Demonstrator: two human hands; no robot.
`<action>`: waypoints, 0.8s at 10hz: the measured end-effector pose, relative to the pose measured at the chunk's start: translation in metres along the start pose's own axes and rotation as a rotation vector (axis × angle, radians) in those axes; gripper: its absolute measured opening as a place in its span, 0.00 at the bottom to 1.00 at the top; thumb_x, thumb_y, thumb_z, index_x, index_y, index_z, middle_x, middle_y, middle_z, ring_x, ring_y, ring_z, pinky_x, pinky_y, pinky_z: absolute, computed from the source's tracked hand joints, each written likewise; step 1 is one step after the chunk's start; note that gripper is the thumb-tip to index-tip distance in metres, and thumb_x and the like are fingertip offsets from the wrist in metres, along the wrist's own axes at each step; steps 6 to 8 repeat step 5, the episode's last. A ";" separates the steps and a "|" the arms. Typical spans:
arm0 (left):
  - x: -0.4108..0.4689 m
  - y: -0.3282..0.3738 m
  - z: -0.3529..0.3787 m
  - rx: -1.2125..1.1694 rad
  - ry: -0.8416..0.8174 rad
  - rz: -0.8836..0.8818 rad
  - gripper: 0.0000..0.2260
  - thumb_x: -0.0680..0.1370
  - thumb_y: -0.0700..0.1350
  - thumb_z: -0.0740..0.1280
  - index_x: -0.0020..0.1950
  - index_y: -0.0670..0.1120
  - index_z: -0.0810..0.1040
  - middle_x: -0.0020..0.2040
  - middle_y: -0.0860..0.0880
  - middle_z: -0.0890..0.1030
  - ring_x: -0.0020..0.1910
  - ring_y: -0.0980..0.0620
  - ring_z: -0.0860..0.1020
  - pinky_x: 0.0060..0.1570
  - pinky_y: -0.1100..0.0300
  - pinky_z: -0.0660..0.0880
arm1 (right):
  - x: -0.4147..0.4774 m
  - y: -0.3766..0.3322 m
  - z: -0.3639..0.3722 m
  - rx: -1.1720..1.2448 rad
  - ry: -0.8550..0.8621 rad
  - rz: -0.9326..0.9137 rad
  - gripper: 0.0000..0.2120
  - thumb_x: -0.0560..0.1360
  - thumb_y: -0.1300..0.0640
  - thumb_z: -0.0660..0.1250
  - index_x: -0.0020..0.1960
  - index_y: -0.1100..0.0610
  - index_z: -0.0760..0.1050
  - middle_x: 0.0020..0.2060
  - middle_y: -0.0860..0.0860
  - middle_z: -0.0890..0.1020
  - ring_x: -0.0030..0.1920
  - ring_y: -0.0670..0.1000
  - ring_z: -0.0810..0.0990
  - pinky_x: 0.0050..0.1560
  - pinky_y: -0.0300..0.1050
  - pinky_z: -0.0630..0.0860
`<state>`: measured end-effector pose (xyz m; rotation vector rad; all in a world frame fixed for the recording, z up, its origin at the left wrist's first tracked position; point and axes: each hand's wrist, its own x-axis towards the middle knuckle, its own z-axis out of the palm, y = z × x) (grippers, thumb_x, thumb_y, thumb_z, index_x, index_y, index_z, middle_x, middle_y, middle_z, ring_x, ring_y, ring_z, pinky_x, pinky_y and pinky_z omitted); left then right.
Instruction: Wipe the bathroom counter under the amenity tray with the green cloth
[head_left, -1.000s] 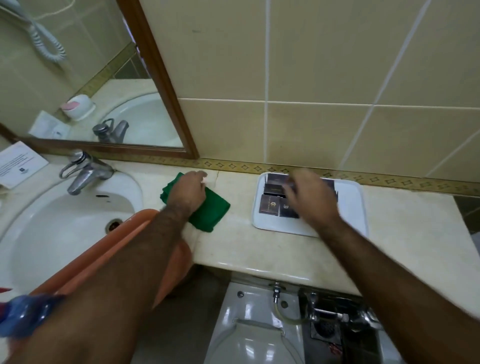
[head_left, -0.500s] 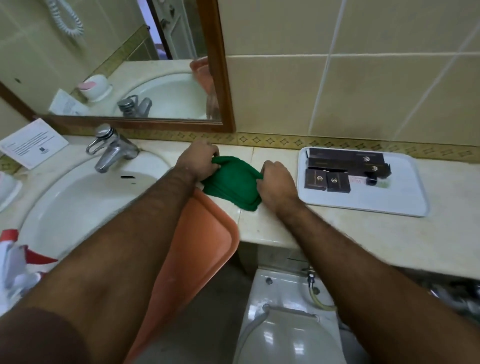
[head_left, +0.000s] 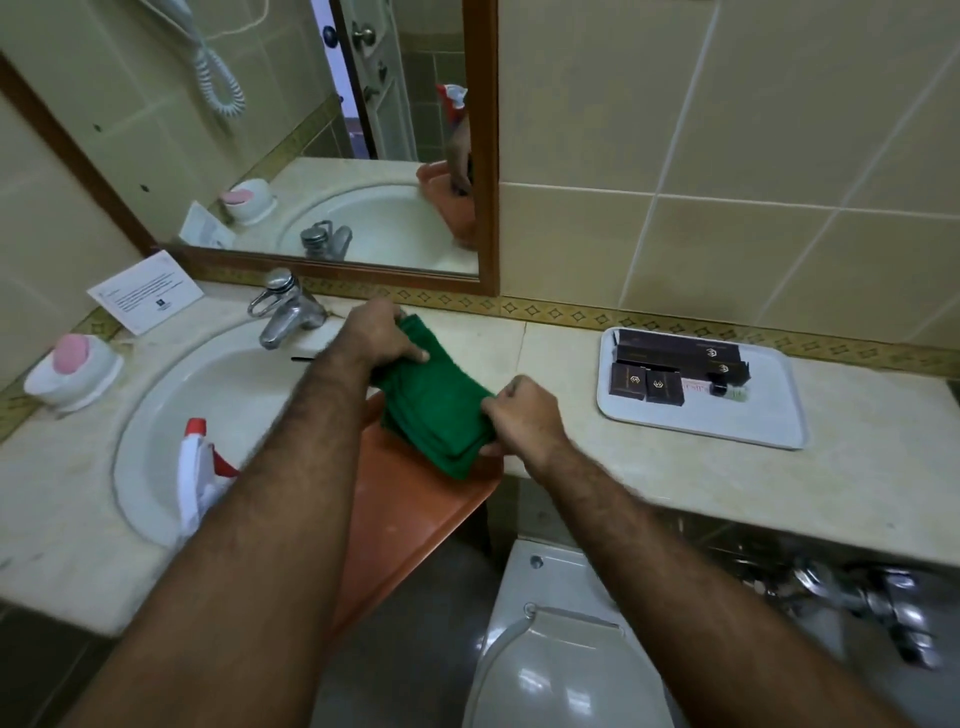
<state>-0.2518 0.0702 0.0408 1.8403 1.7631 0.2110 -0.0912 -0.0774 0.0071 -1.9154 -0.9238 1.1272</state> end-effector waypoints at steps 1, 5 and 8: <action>-0.004 -0.017 0.021 0.157 -0.067 -0.089 0.31 0.66 0.47 0.84 0.65 0.41 0.80 0.61 0.41 0.83 0.59 0.41 0.81 0.58 0.52 0.78 | -0.004 0.016 0.021 -0.184 -0.025 0.033 0.09 0.75 0.62 0.66 0.52 0.65 0.78 0.46 0.60 0.84 0.22 0.46 0.83 0.22 0.39 0.80; -0.035 -0.009 0.065 0.638 0.125 0.099 0.30 0.73 0.60 0.74 0.70 0.47 0.75 0.67 0.44 0.76 0.68 0.42 0.73 0.66 0.45 0.74 | 0.007 0.044 -0.032 -0.941 0.122 -0.450 0.24 0.79 0.39 0.65 0.67 0.55 0.73 0.60 0.55 0.79 0.62 0.58 0.77 0.52 0.53 0.77; -0.035 -0.009 0.065 0.638 0.125 0.099 0.30 0.73 0.60 0.74 0.70 0.47 0.75 0.67 0.44 0.76 0.68 0.42 0.73 0.66 0.45 0.74 | 0.007 0.044 -0.032 -0.941 0.122 -0.450 0.24 0.79 0.39 0.65 0.67 0.55 0.73 0.60 0.55 0.79 0.62 0.58 0.77 0.52 0.53 0.77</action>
